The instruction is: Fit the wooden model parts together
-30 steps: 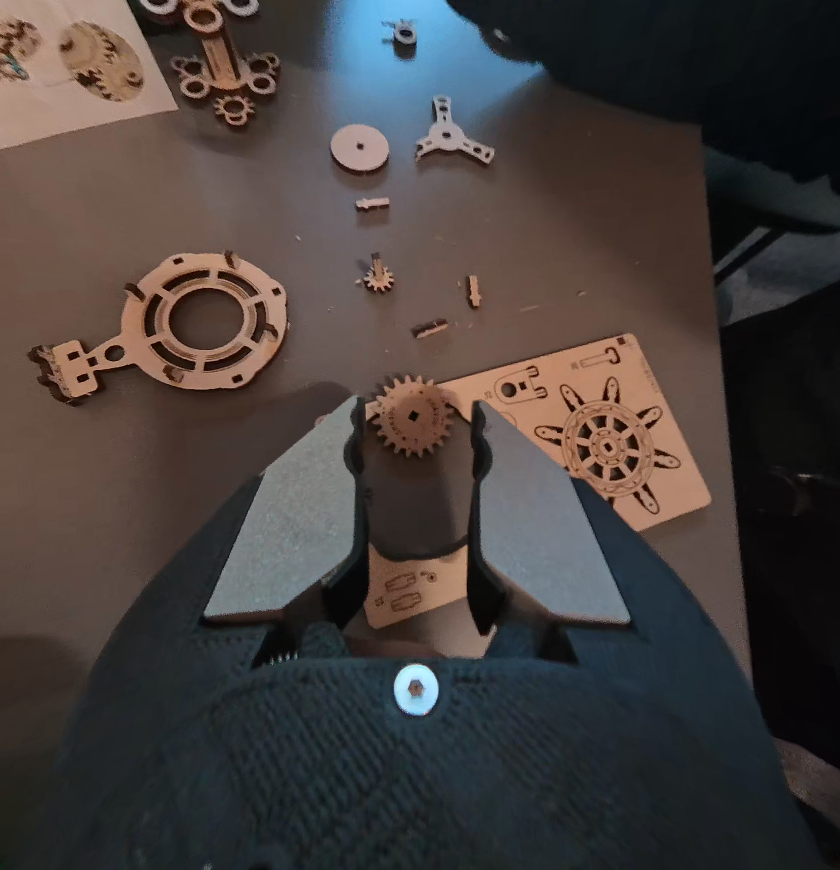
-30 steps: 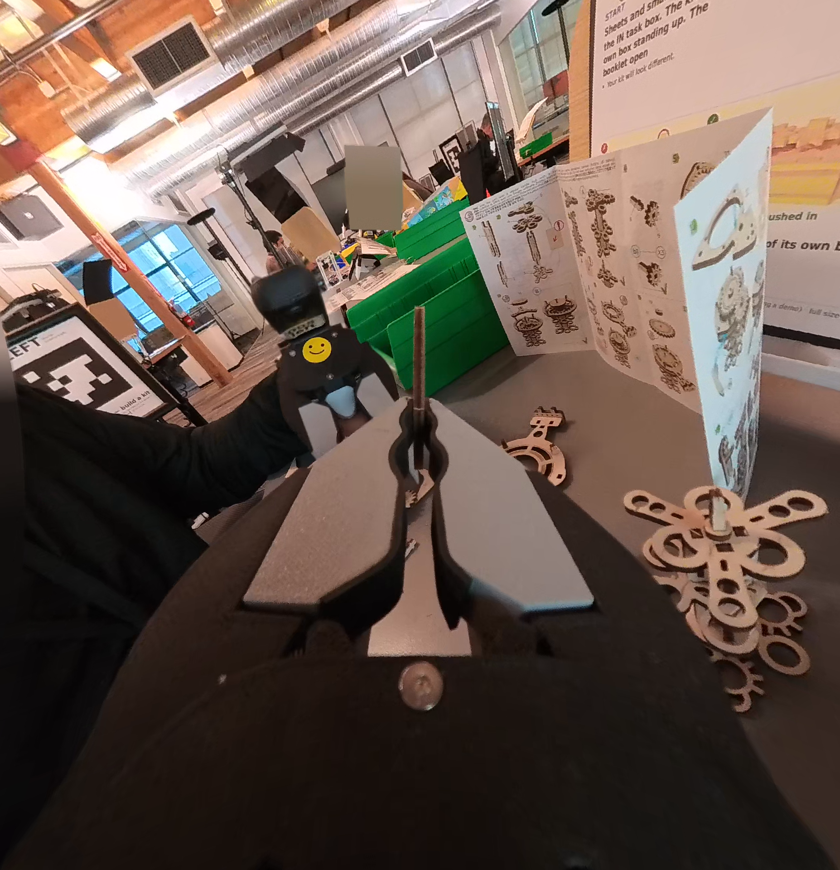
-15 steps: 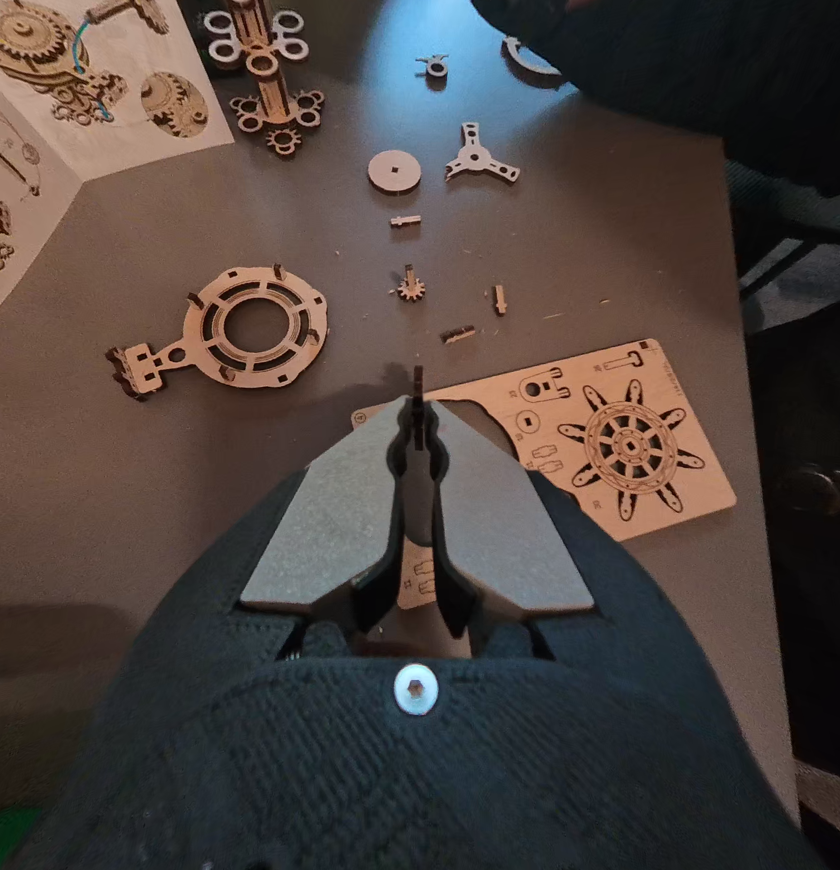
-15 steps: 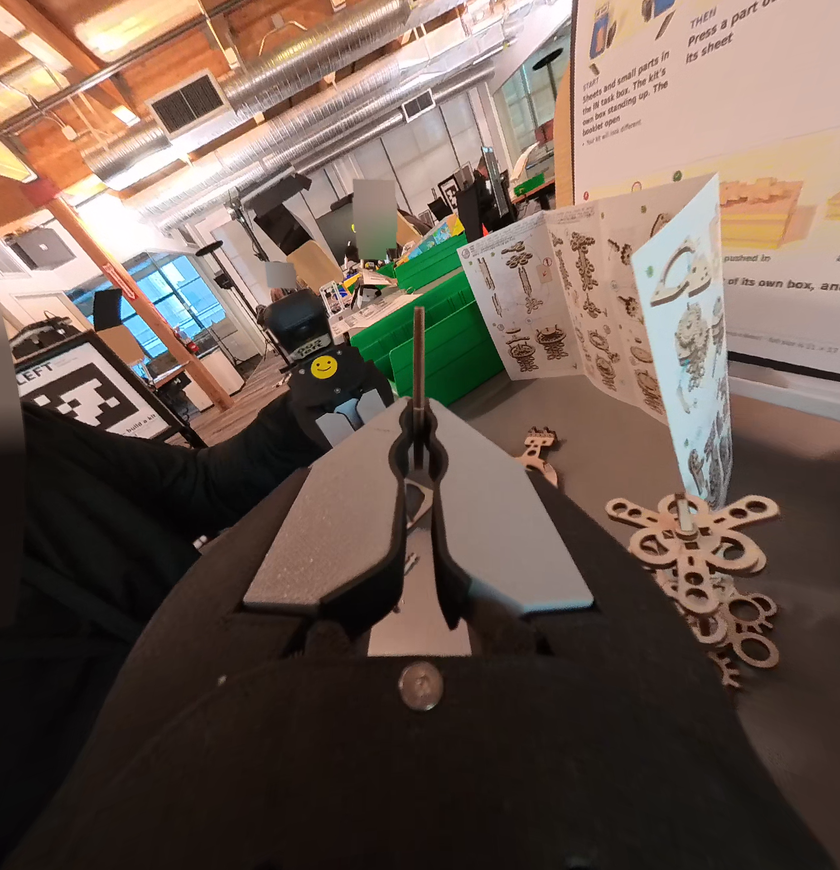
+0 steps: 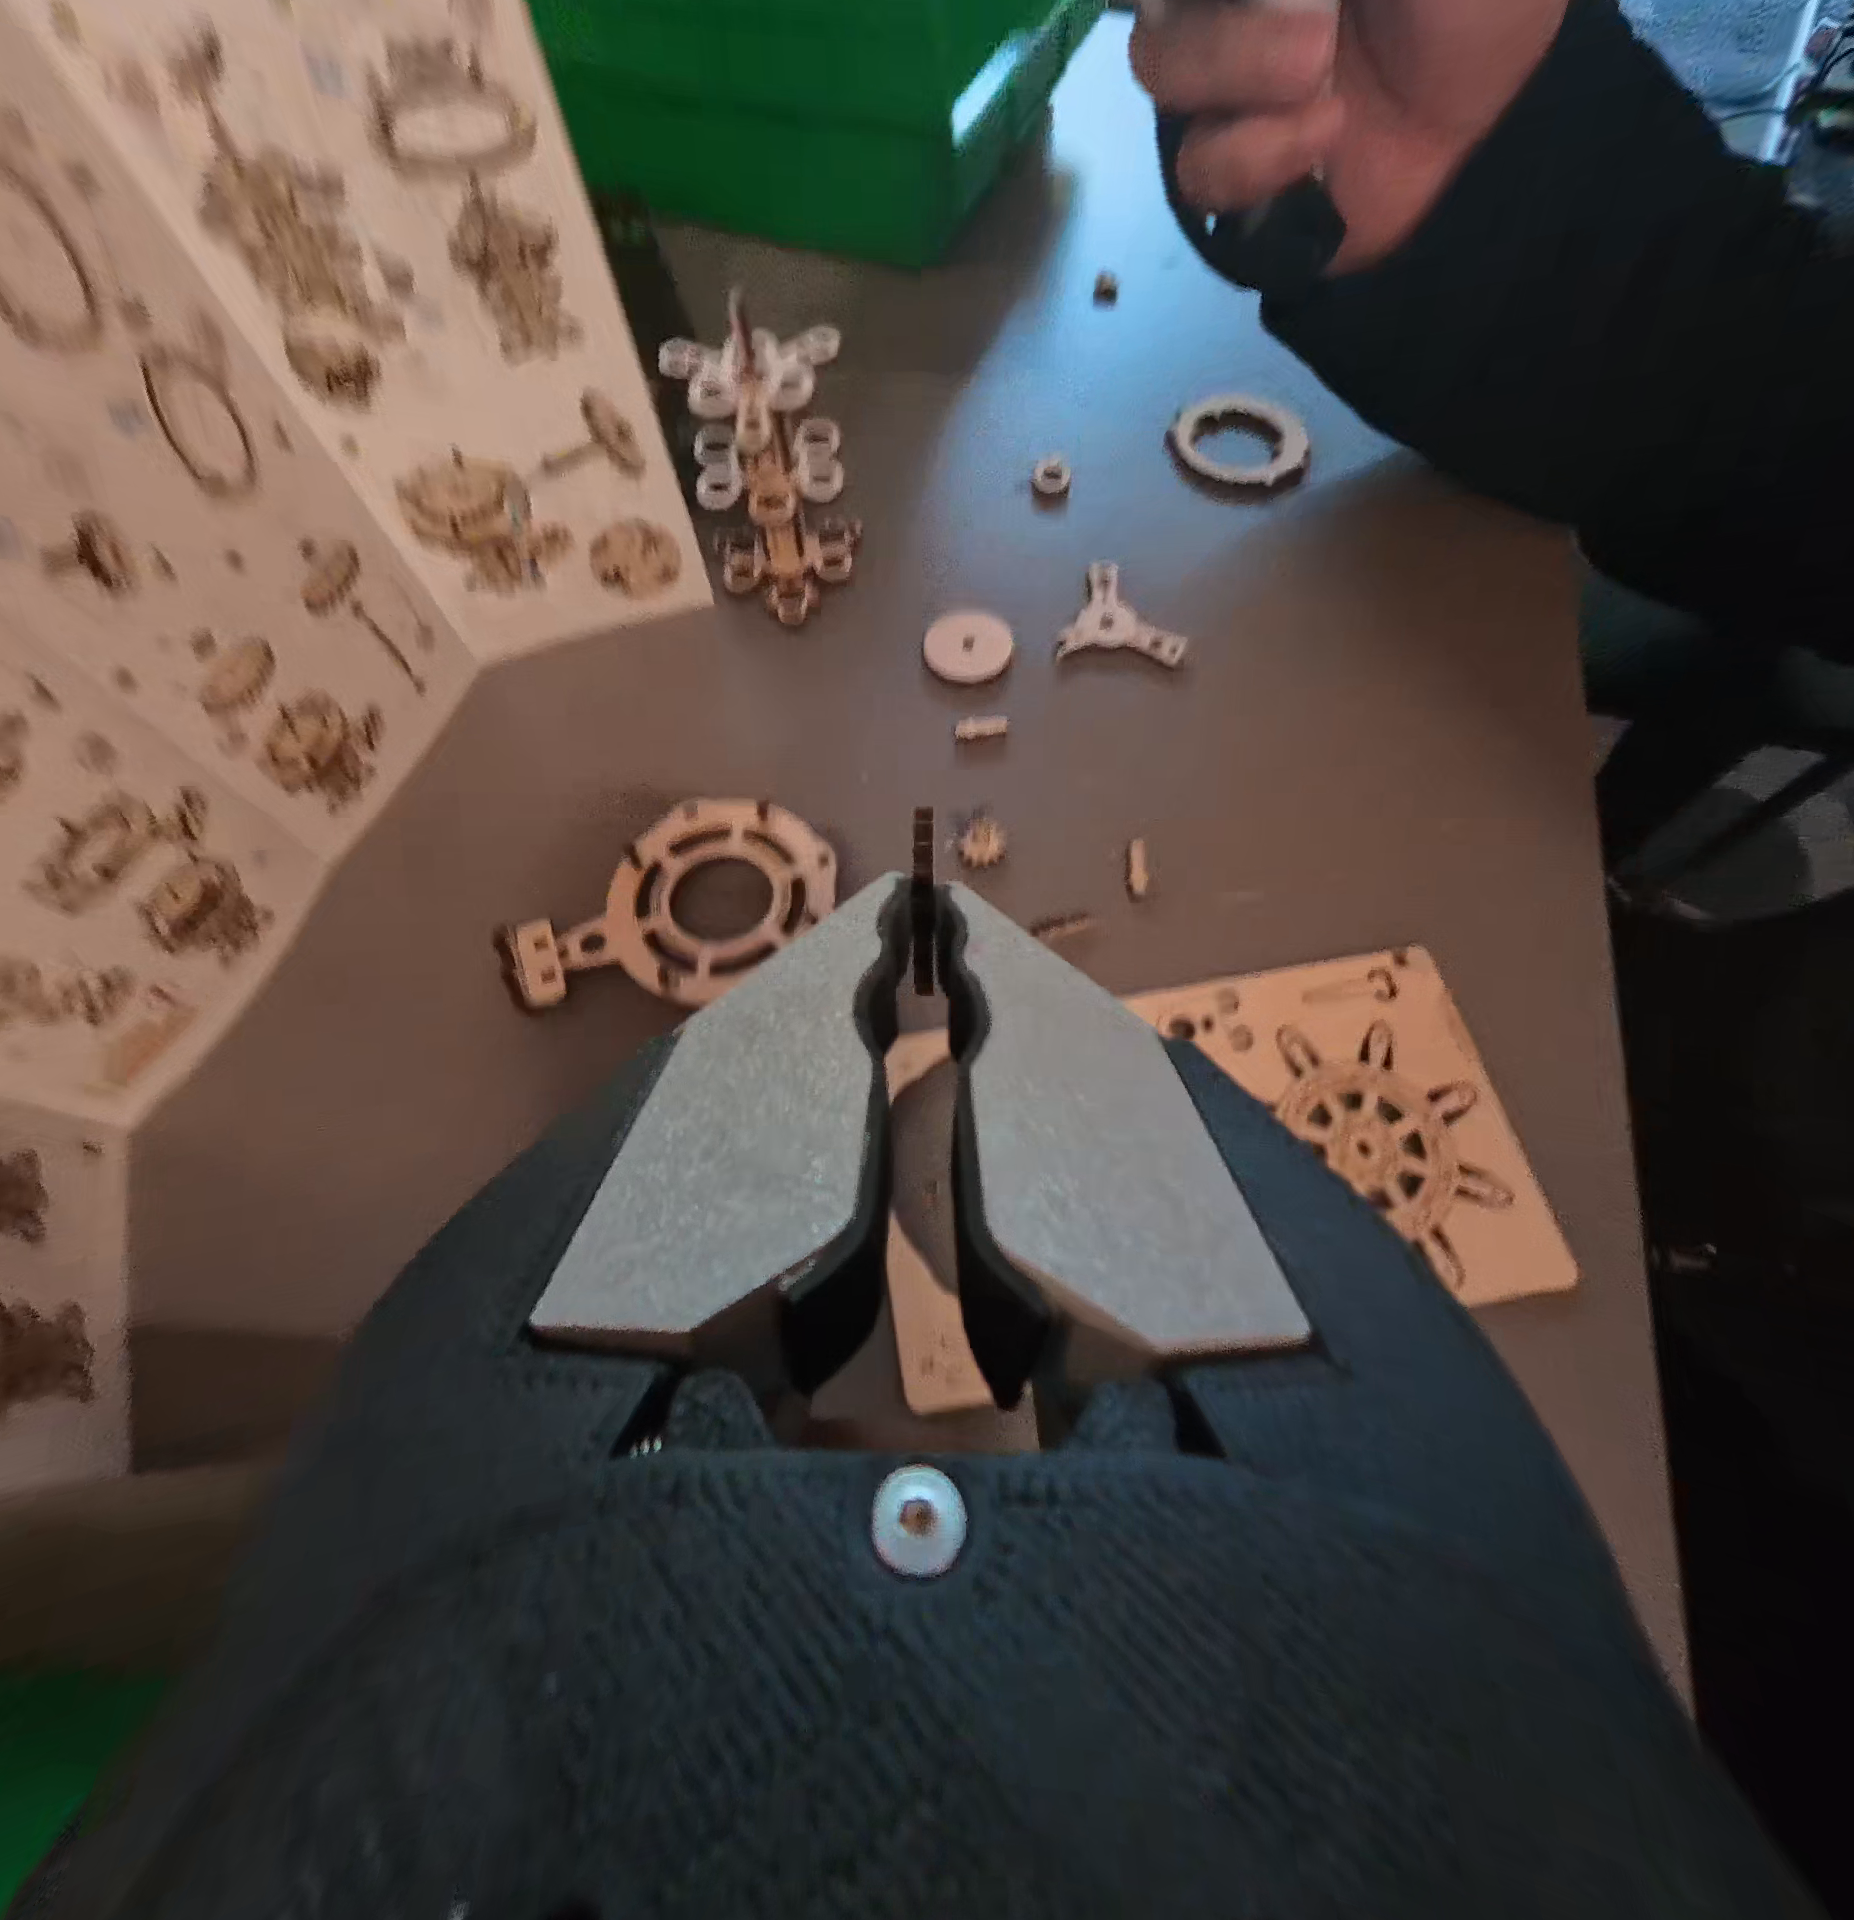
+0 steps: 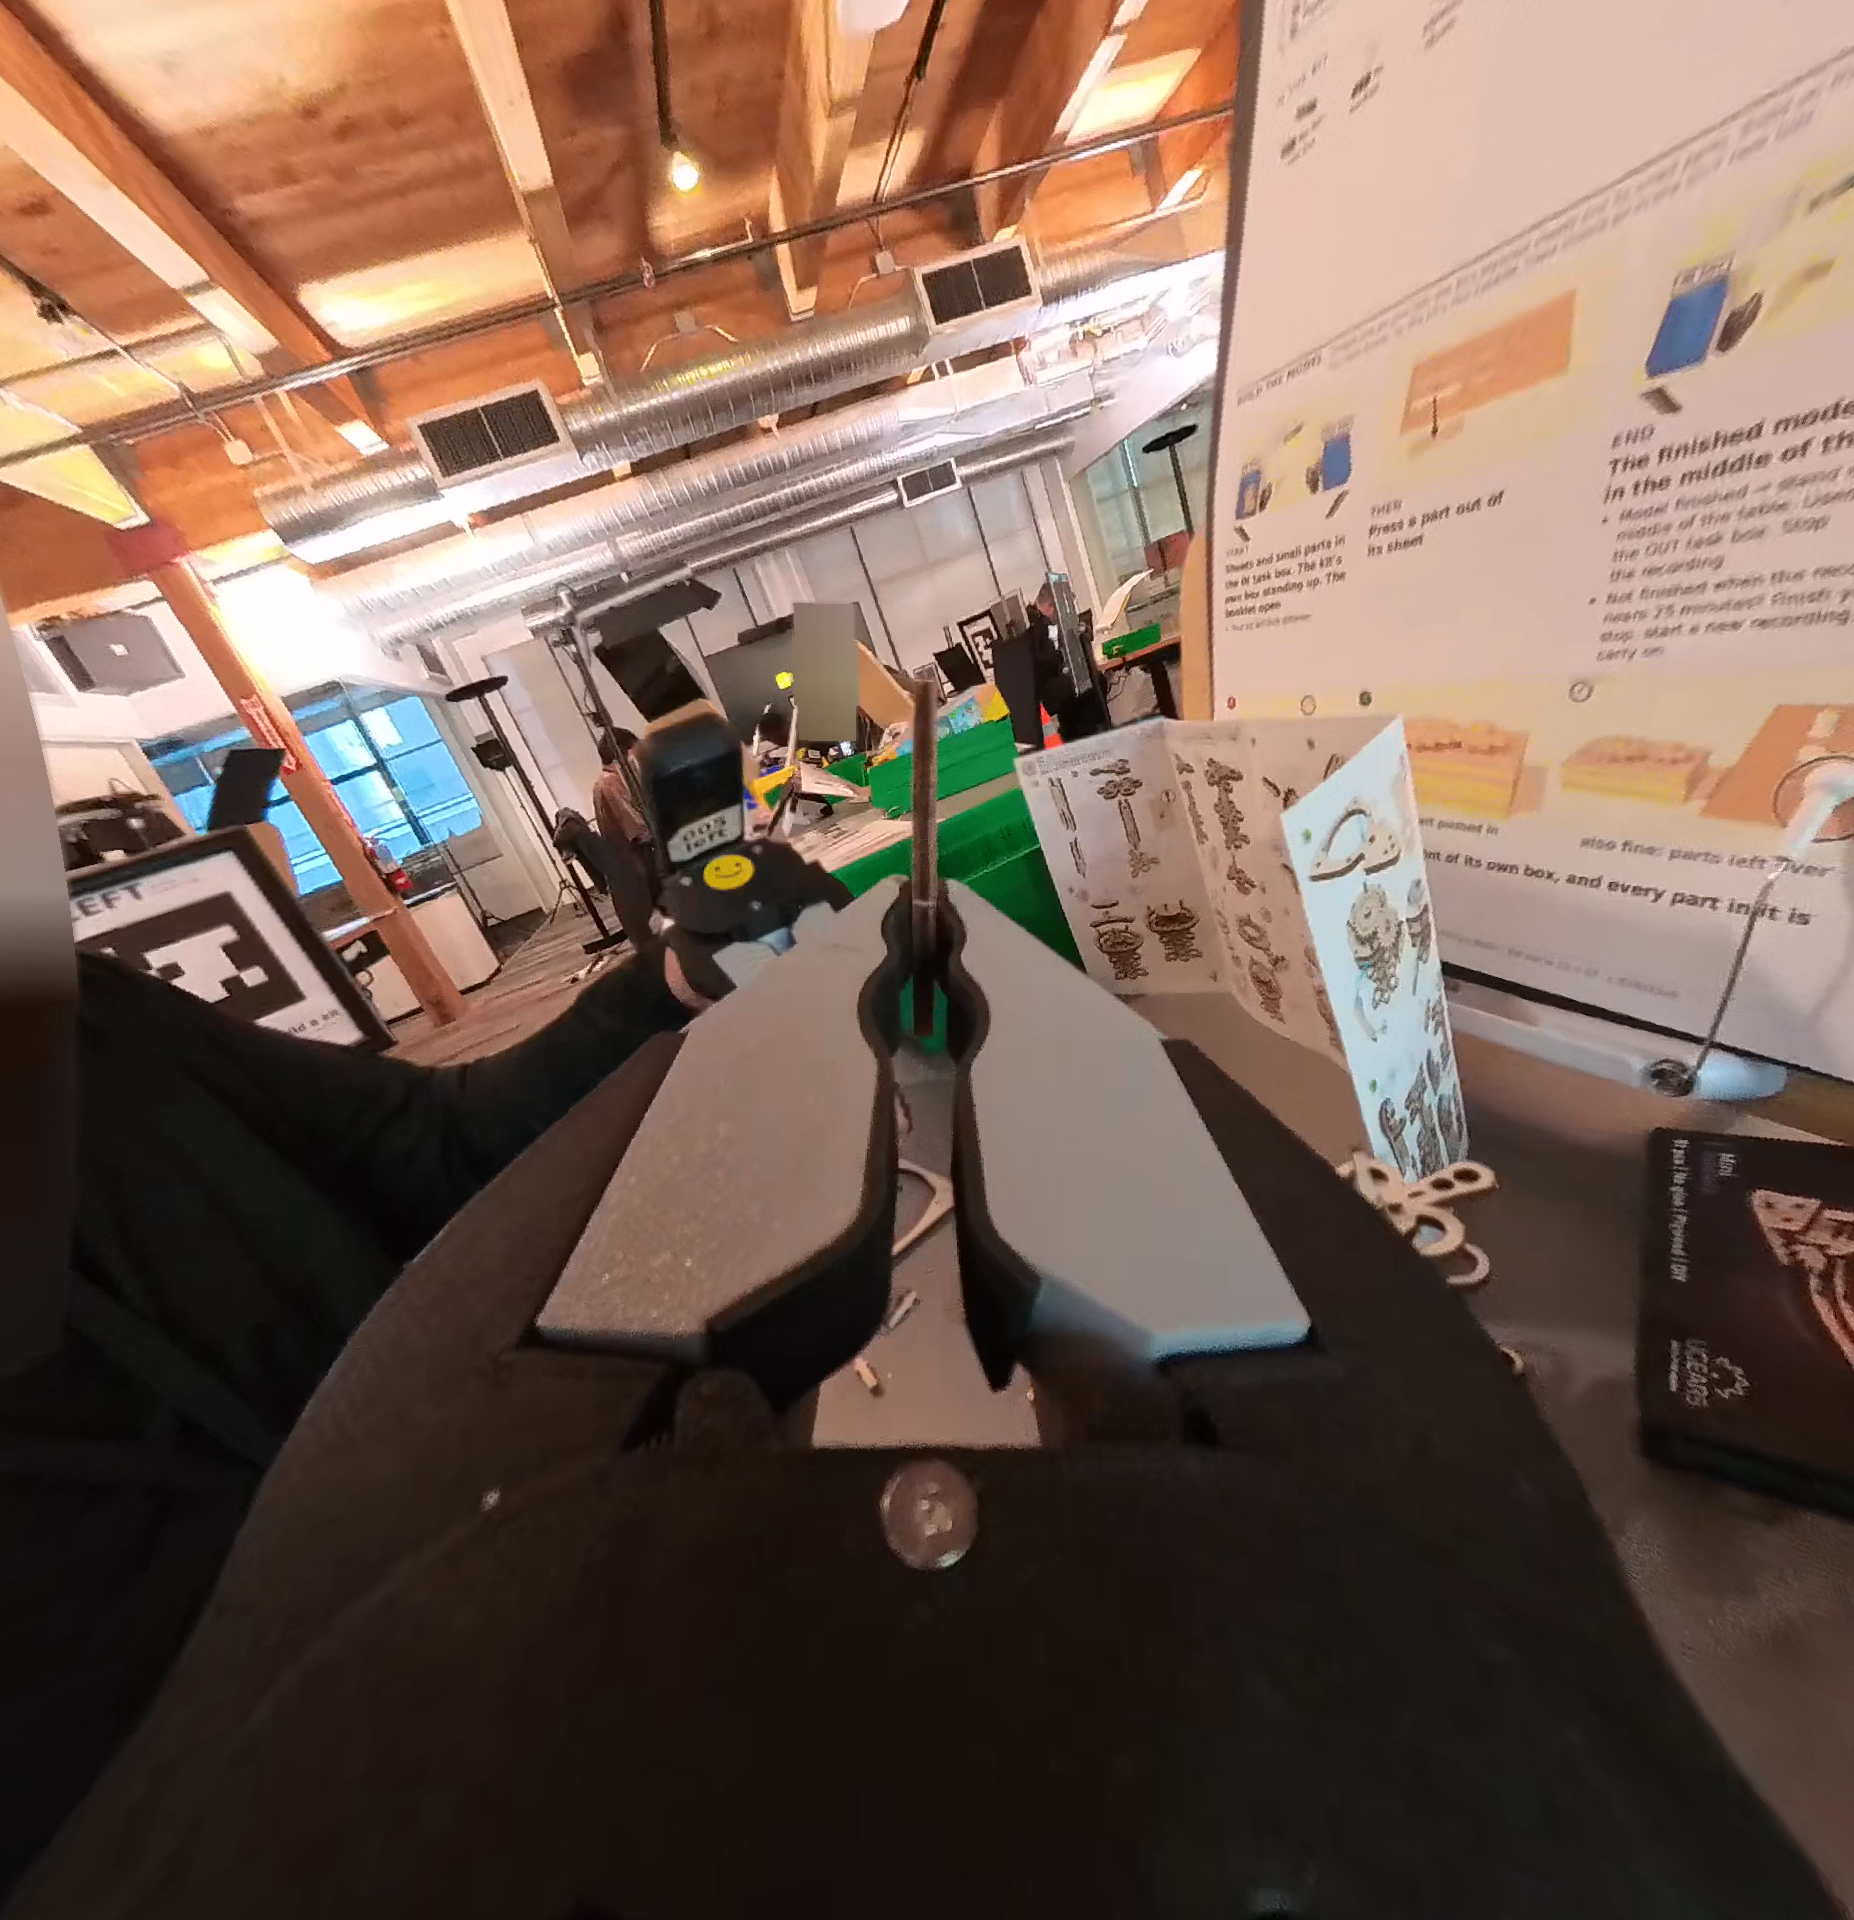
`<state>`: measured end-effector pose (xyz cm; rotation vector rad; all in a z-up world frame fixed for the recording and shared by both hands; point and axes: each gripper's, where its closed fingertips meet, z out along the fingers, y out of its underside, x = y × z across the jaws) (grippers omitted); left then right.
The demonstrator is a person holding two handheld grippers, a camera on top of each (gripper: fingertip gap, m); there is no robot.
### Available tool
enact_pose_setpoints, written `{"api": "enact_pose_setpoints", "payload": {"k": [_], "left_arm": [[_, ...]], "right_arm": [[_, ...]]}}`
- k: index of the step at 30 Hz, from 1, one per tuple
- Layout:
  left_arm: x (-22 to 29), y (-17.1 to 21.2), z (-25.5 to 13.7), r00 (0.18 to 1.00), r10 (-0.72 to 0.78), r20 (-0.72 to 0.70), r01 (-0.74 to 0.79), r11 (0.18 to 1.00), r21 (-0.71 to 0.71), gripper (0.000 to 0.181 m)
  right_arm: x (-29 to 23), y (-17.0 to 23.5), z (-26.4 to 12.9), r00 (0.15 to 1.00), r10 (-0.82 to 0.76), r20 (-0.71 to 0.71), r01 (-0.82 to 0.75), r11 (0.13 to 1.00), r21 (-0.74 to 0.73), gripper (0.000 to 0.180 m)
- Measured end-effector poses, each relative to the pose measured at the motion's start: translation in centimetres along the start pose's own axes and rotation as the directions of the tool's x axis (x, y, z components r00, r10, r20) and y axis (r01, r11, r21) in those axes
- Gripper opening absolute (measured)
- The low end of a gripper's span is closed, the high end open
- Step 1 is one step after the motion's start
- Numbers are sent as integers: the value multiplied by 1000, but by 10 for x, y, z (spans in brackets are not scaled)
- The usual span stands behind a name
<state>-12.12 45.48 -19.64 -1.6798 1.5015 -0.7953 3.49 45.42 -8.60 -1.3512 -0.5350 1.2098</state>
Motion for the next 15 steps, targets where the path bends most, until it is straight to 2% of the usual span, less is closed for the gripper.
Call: {"api": "enact_pose_setpoints", "payload": {"k": [2, 4, 10, 13, 15], "left_arm": [[14, -30, 9, 998, 65, 13, -66, 997, 35, 0], [40, -57, 34, 991, 134, -11, -134, 990, 49, 0], [126, -104, 160, 921, 377, -95, -378, 926, 14, 0], [159, -121, 216, 889, 413, -198, -428, 903, -35, 1], [159, -126, 250, 879, 443, -178, -462, 883, -85, 0]], "right_arm": [[-11, -6, -12, 999, -41, -19, 41, 999, -18, 0], [-21, -15, -27, 993, -95, -63, 93, 995, -42, 0], [-40, -43, -85, 968, -163, -190, 160, 987, -27, 0], [-43, -42, -109, 960, -152, -237, 152, 988, -15, 0], [-43, -37, -122, 951, -151, -271, 150, 988, -23, 0]]}}
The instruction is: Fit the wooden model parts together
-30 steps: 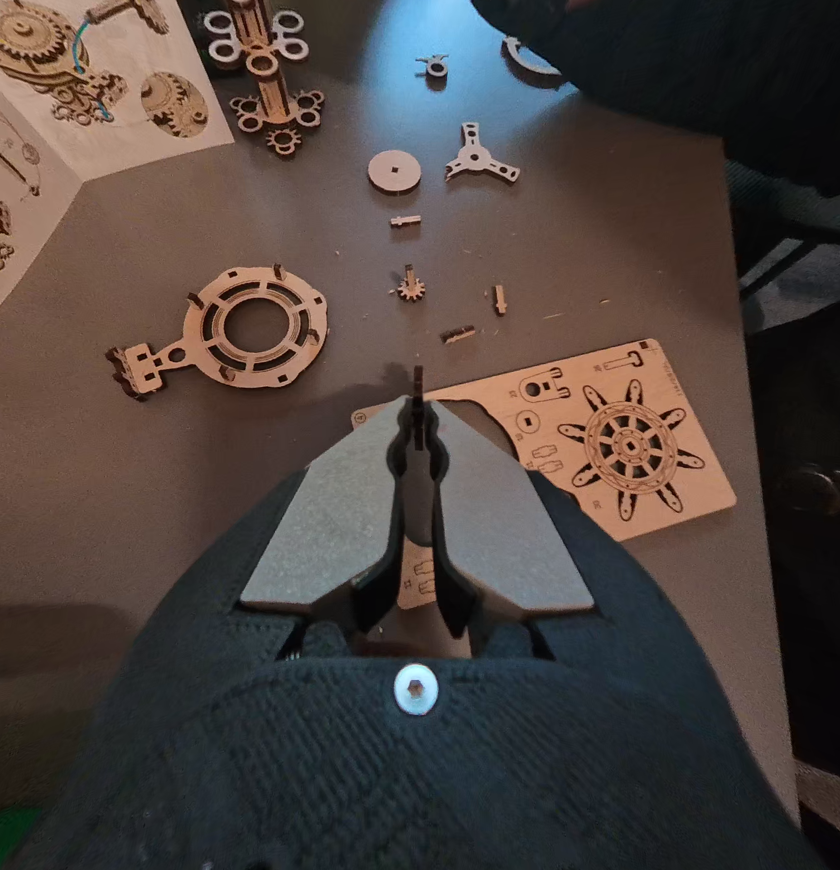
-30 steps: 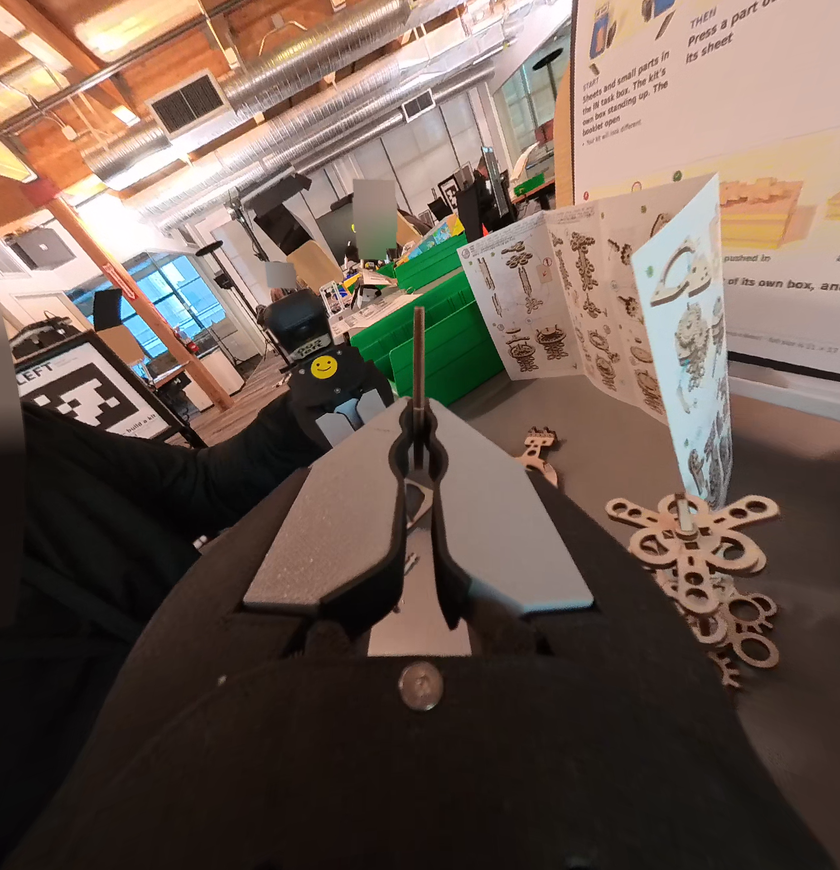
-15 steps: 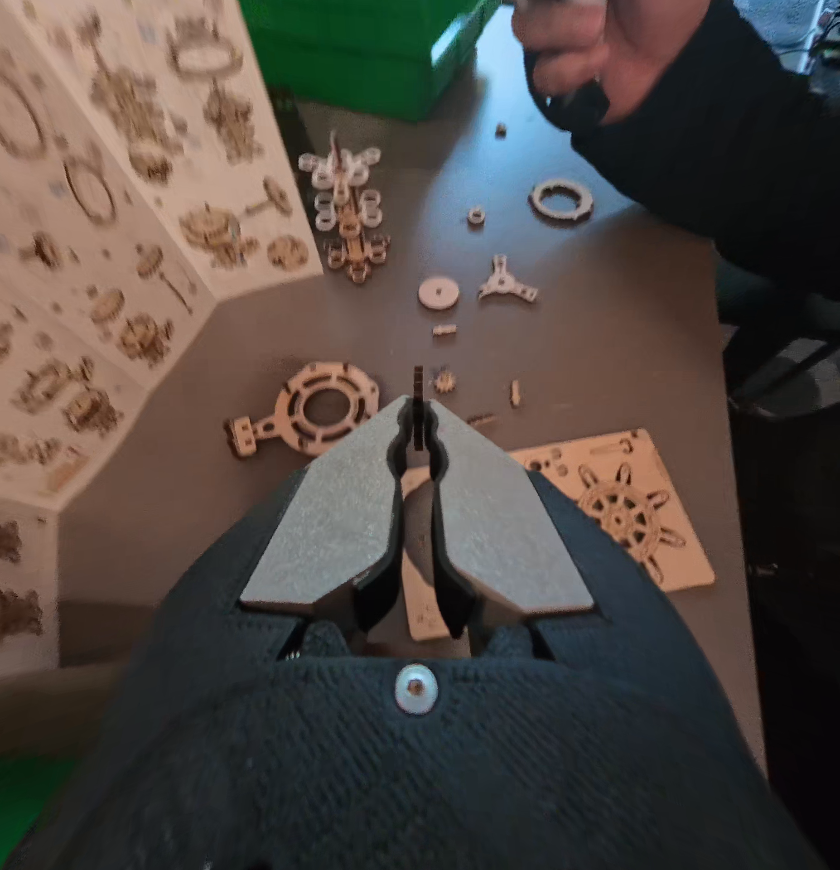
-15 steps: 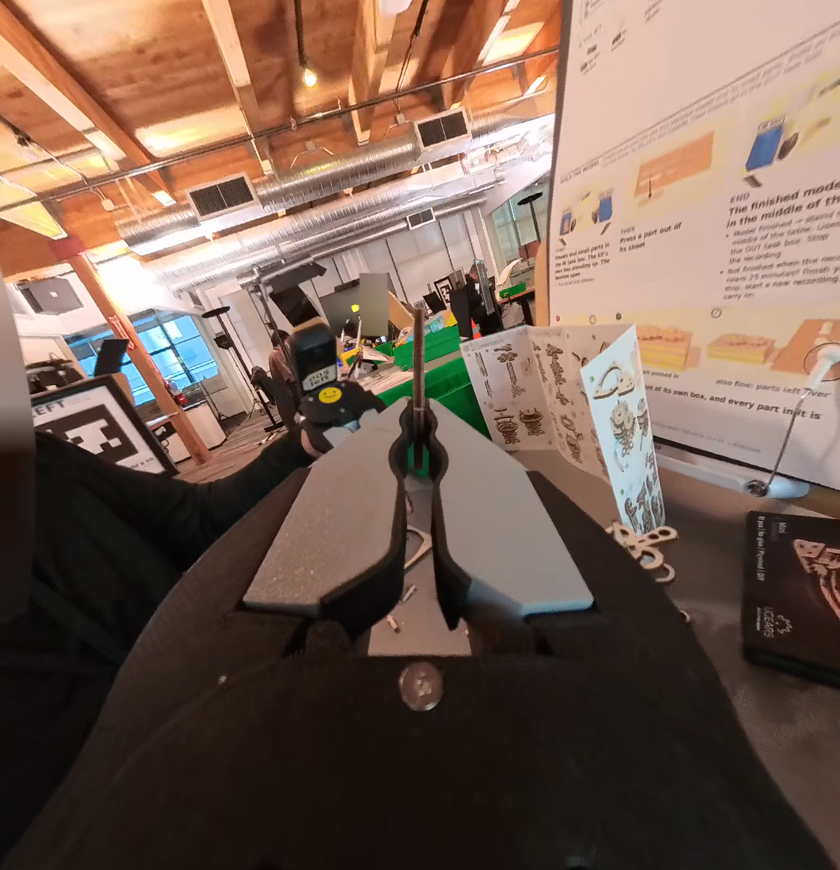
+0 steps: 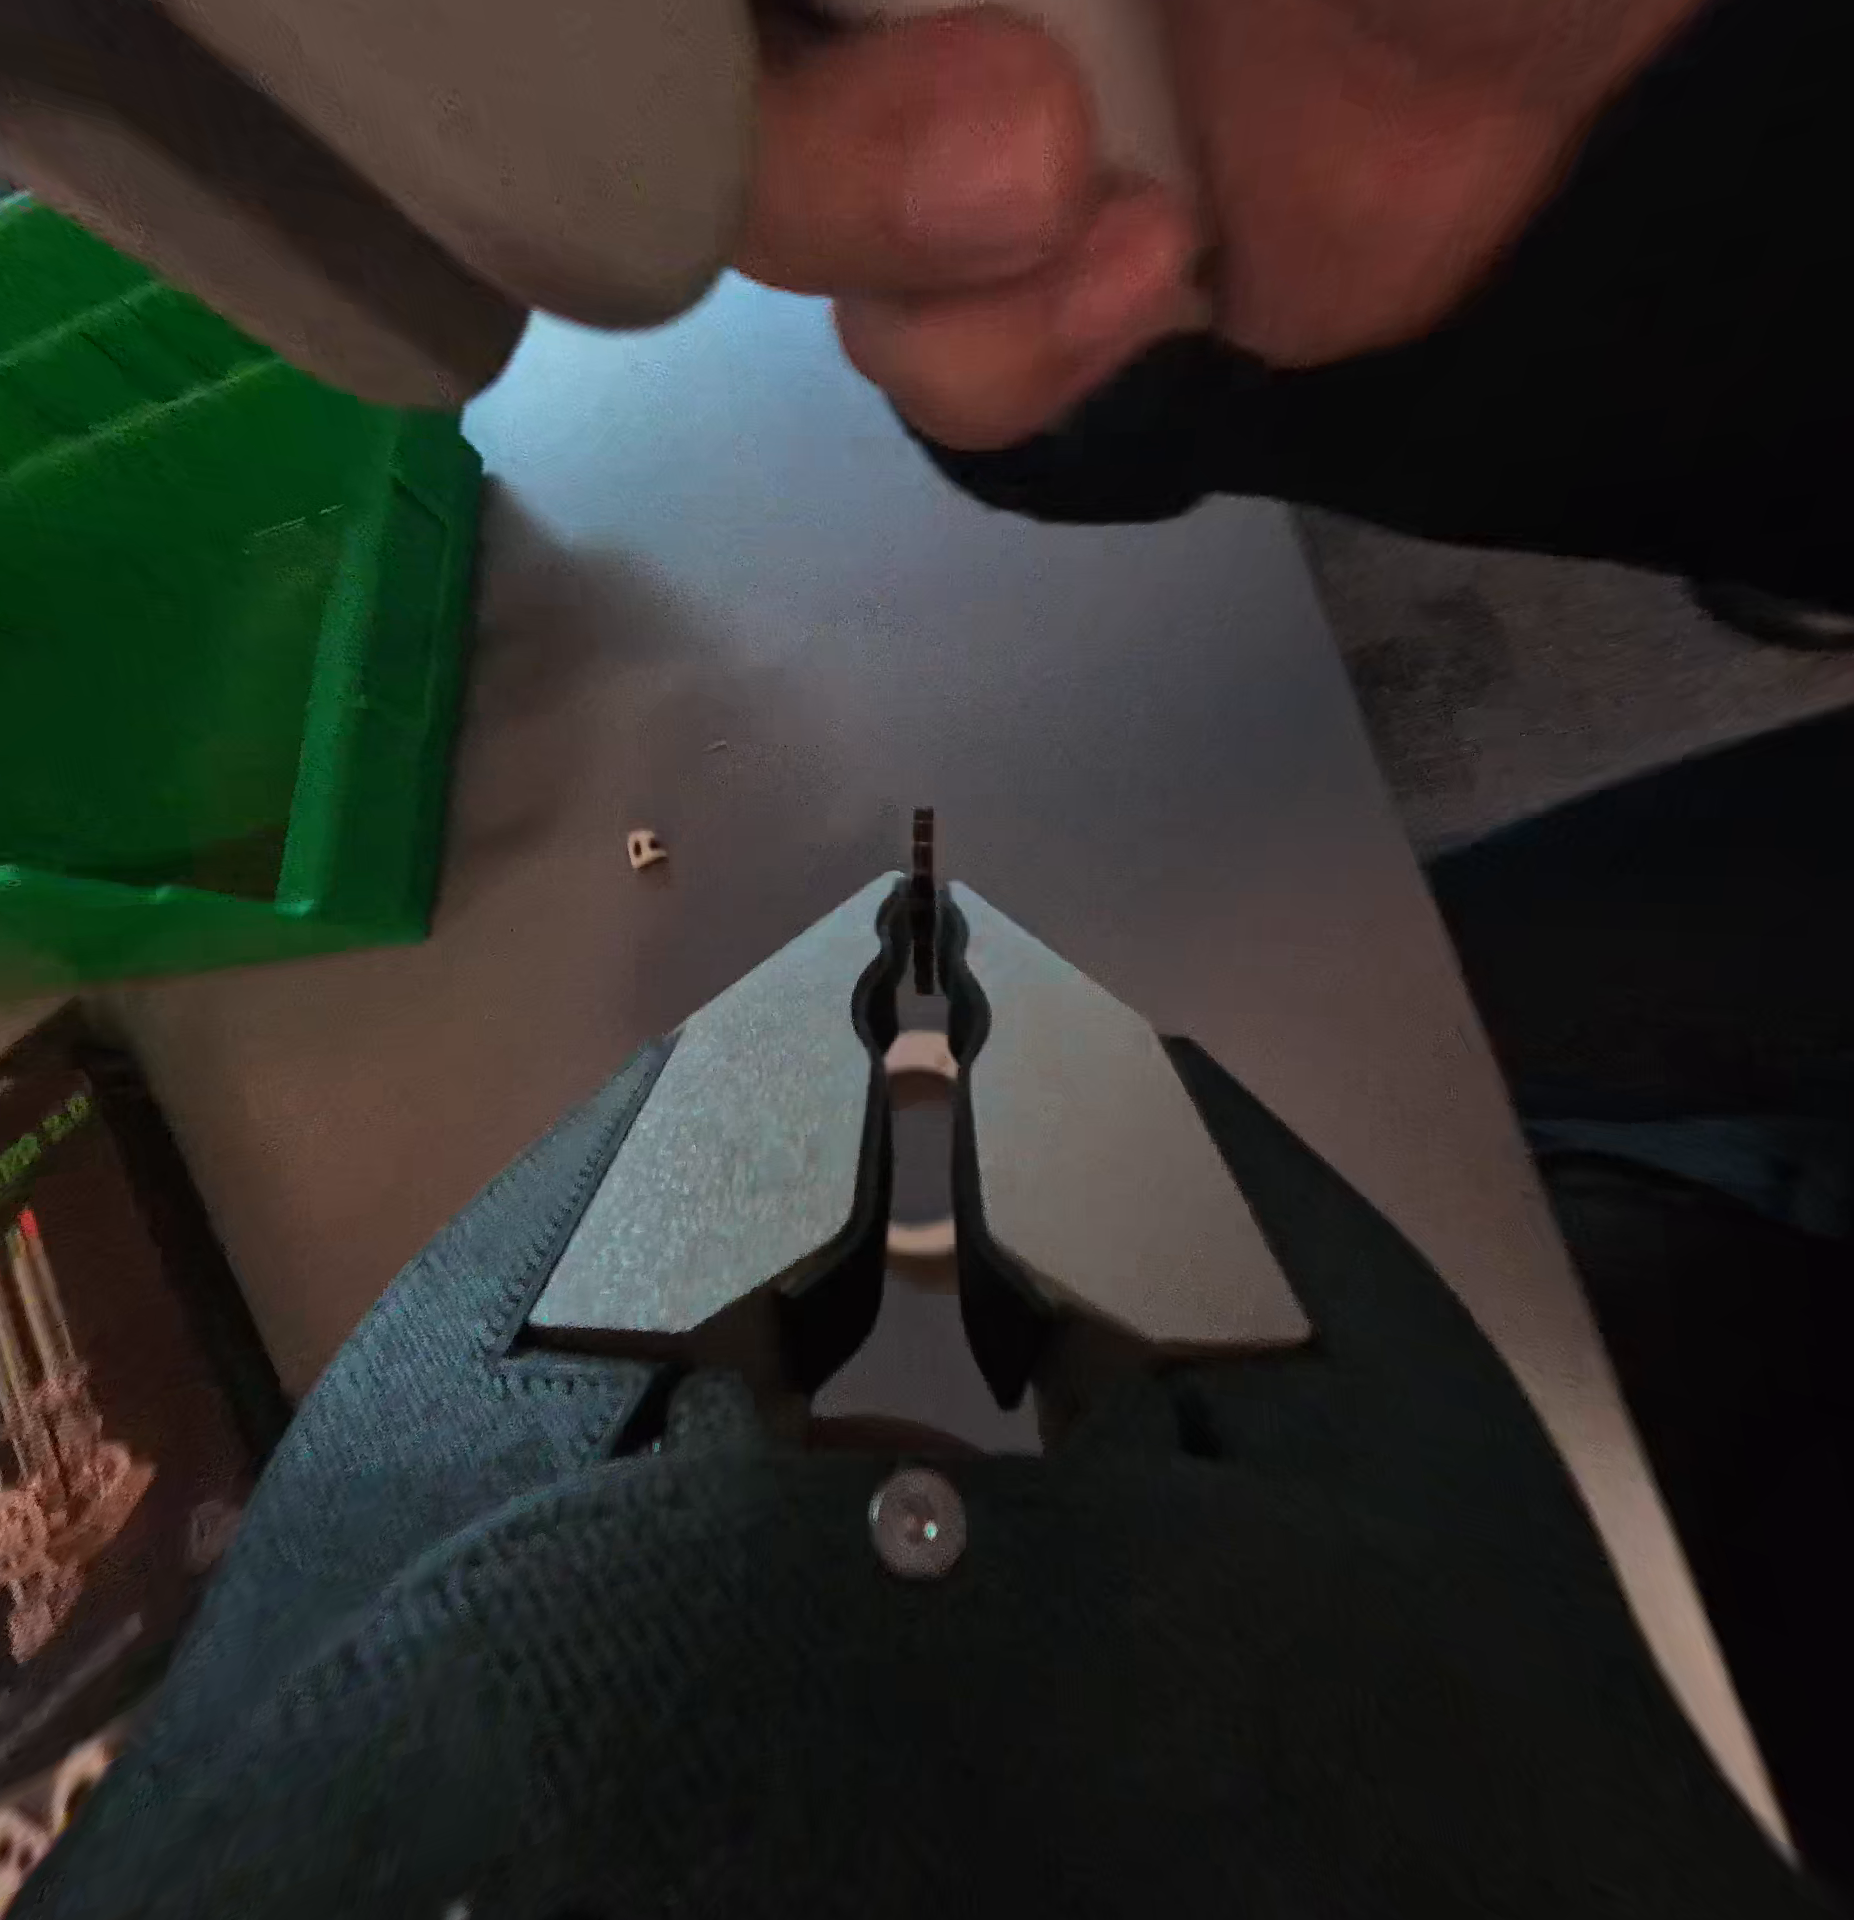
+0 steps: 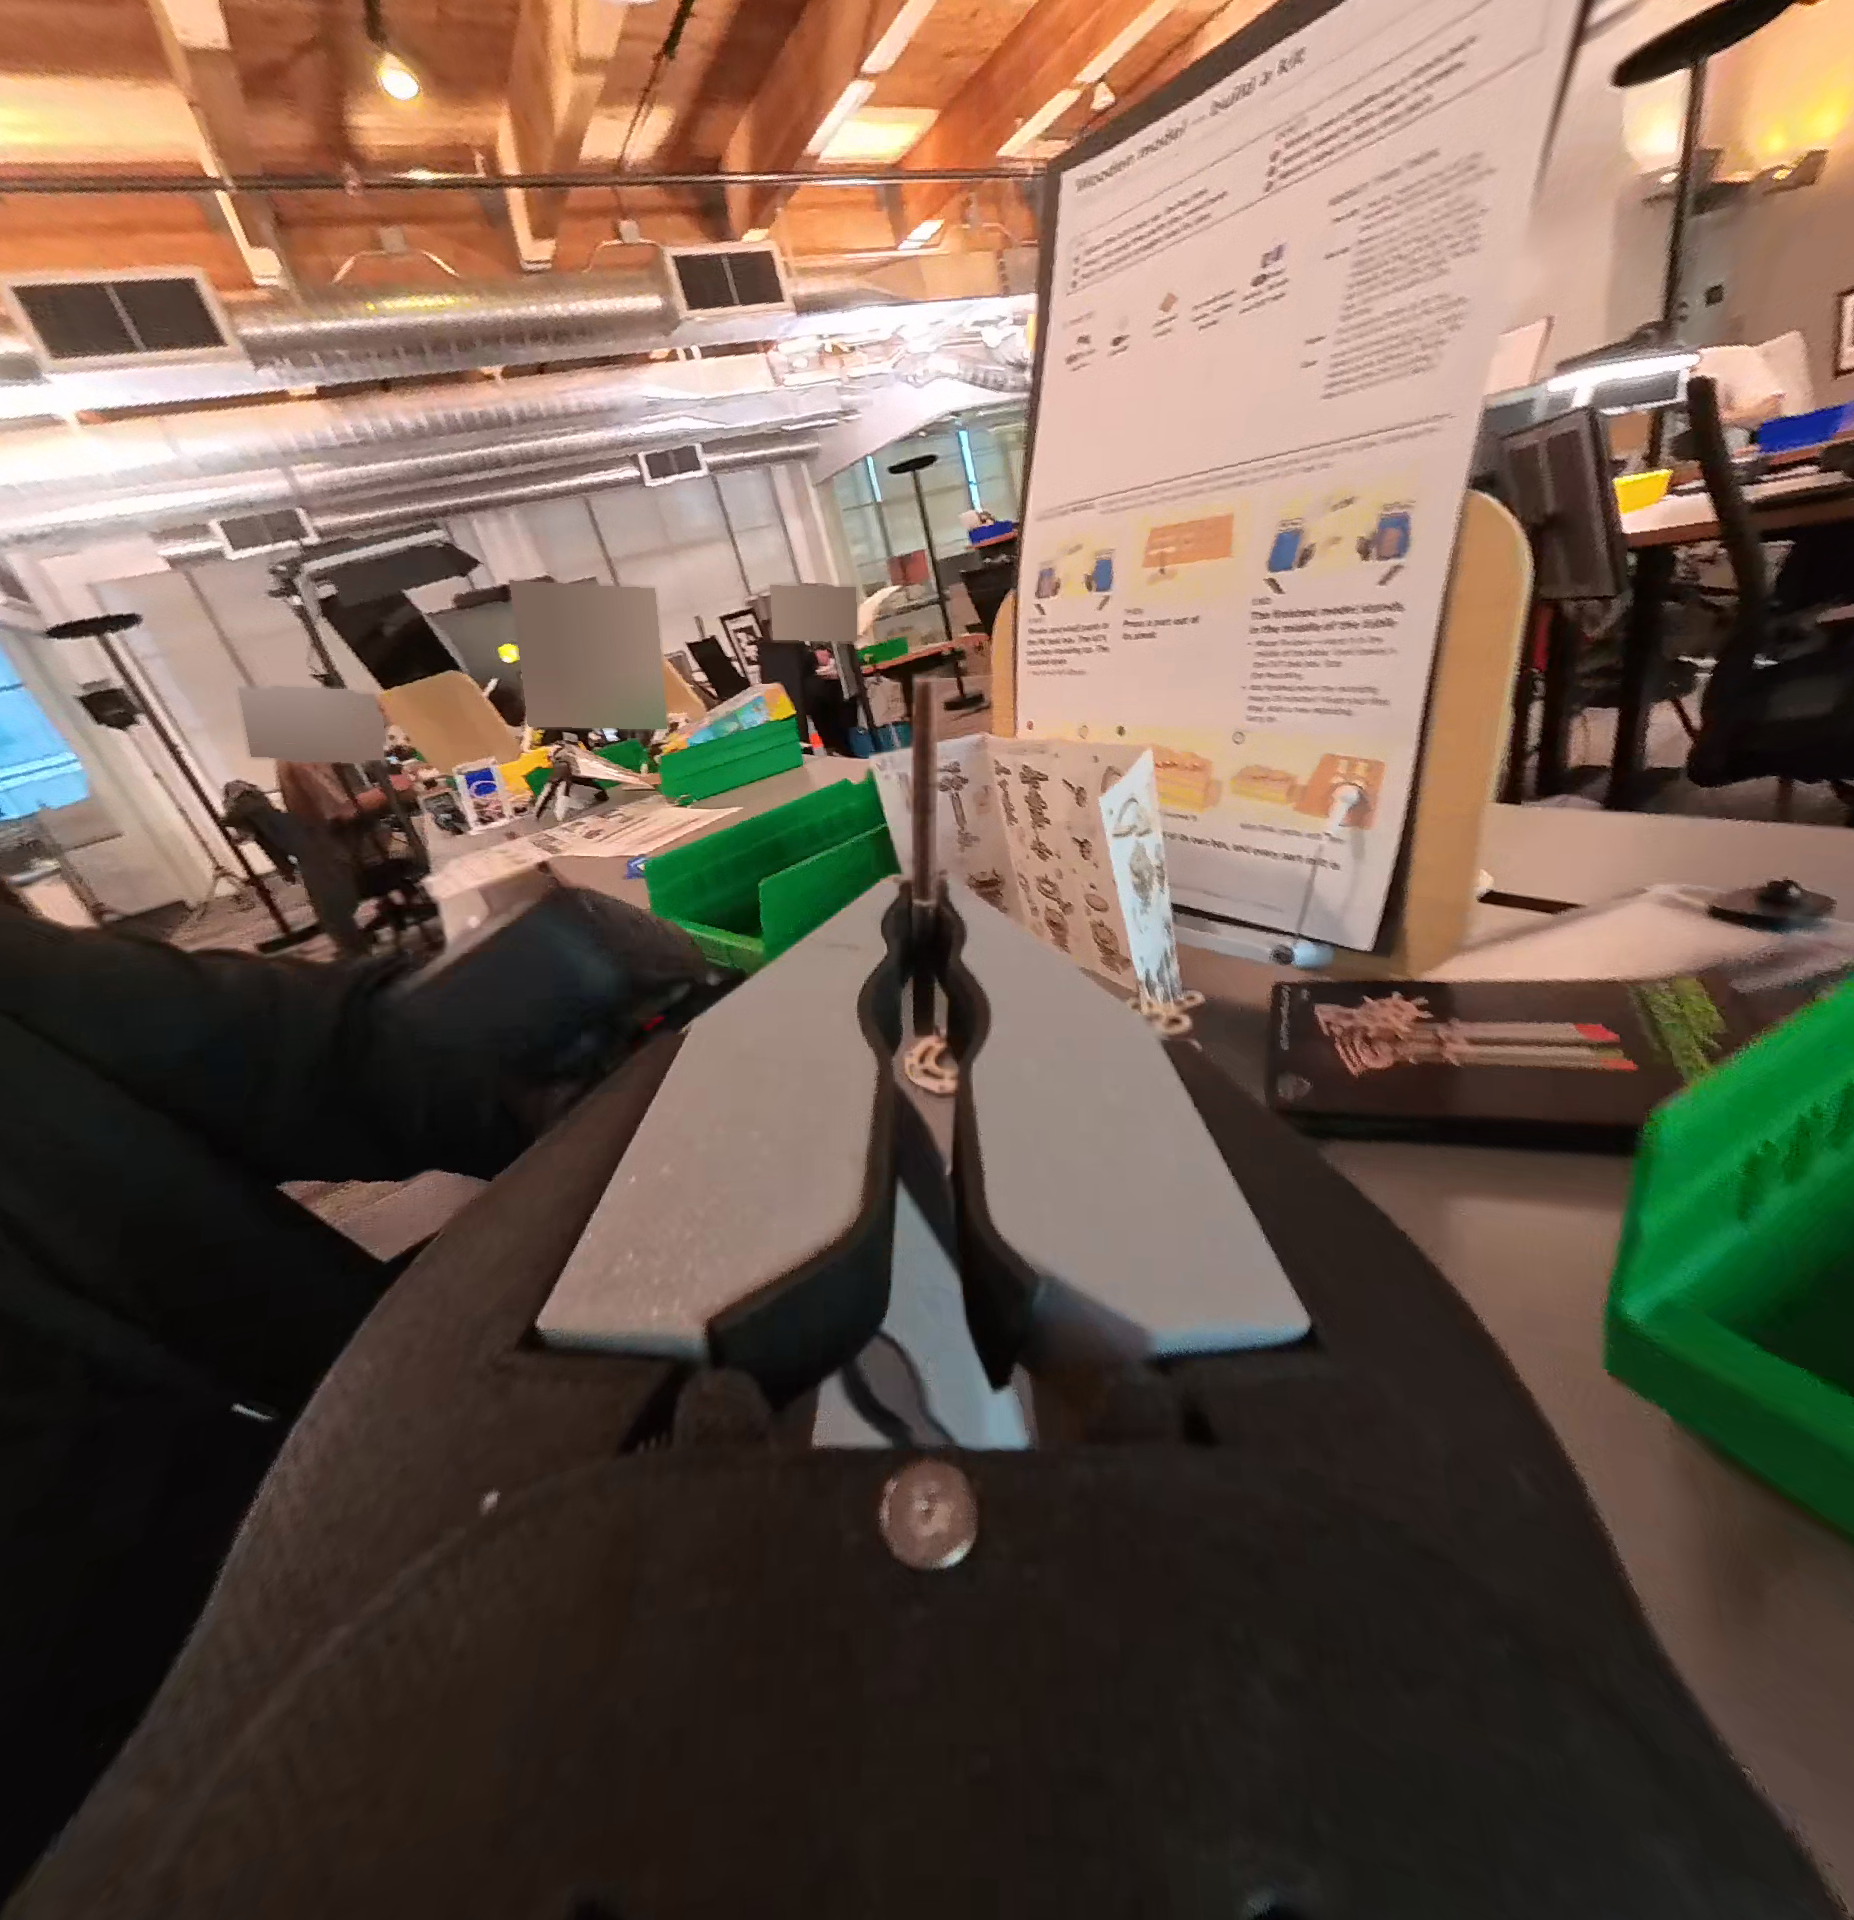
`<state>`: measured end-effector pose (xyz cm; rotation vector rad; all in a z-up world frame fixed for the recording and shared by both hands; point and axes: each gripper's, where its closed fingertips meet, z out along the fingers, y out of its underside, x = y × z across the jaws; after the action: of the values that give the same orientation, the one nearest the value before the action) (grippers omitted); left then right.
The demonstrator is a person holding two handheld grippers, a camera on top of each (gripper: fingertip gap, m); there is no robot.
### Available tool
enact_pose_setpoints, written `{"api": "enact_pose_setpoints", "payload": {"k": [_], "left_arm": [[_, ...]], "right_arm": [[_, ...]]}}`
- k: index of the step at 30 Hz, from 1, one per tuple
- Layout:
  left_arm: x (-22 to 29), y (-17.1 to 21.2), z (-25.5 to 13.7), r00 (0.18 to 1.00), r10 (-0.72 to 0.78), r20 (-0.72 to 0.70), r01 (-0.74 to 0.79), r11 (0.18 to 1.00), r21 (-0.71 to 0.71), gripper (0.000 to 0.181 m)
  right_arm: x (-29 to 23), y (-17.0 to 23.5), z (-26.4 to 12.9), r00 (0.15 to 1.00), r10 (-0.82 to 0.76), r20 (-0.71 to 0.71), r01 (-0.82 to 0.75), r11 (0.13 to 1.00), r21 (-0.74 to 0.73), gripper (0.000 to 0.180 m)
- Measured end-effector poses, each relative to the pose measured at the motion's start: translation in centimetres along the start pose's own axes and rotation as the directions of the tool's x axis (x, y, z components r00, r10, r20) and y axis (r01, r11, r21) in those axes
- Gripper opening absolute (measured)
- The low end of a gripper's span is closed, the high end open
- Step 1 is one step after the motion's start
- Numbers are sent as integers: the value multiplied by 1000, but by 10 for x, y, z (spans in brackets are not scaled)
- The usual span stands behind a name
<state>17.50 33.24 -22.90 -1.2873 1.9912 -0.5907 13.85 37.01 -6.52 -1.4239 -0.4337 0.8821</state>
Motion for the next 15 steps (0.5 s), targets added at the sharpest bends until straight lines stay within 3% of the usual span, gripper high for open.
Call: {"api": "enact_pose_setpoints", "payload": {"k": [2, 3, 4, 6, 9, 11, 15], "left_arm": [[2, 5, 23, 1000, 20, -22, -22, 998, -63, 3], [-1, 10, 28, 1000, 10, -12, -11, 996, -93, 16], [-2, 13, 27, 1000, -7, -10, 5, 994, -108, 30], [-2, 15, 9, 998, -48, -41, 44, 995, -92, 40], [-22, 24, -47, 991, -135, 3, 135, 990, -42, 50], [-24, 41, -95, 975, -223, -5, 223, 975, -12, 47], [21, 97, -166, 942, -327, -68, 327, 945, -18, 40]], "right_arm": [[4, 5, -12, 1000, 0, -31, -1, 1000, -5, 0], [5, 7, -17, 999, 2, -43, -2, 1000, -6, 0], [7, 9, -23, 998, 3, -55, -3, 1000, -7, 0], [11, 12, -32, 997, 7, -74, -8, 1000, -4, 0], [17, 16, -42, 996, 23, -92, -23, 1000, 3, 0], [19, 20, -45, 995, 33, -95, -33, 999, 6, 0], [22, 33, -40, 995, 46, -91, -50, 998, -43, 0]]}}
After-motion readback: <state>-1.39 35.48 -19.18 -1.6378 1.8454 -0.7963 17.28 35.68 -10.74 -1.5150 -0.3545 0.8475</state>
